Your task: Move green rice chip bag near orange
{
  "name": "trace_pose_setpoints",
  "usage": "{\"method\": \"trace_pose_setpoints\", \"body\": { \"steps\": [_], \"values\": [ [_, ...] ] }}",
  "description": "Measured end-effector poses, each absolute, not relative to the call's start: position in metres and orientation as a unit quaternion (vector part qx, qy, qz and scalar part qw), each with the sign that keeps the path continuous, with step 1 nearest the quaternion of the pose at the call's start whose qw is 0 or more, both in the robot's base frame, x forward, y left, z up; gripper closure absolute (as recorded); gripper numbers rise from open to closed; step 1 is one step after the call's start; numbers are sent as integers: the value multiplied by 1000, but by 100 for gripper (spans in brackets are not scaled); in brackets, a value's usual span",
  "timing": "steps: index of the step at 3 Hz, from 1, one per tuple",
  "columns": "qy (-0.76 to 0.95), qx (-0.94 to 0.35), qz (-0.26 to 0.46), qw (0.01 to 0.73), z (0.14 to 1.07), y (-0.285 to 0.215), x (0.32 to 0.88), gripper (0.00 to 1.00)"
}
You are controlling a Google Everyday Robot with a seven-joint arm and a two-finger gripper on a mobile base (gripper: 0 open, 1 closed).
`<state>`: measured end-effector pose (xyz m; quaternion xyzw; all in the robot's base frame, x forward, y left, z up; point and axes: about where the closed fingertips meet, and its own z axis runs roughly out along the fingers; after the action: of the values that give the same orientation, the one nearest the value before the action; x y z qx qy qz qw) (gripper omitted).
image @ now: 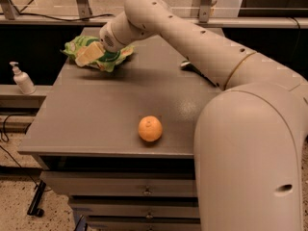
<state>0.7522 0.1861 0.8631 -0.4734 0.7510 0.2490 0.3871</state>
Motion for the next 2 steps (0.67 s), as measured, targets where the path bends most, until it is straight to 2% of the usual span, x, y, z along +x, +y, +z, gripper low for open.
{"method": "trace_pose_setpoints", "body": {
  "steps": [2],
  "values": [
    [760,-469,234,384,858,175,749,64]
  ]
}}
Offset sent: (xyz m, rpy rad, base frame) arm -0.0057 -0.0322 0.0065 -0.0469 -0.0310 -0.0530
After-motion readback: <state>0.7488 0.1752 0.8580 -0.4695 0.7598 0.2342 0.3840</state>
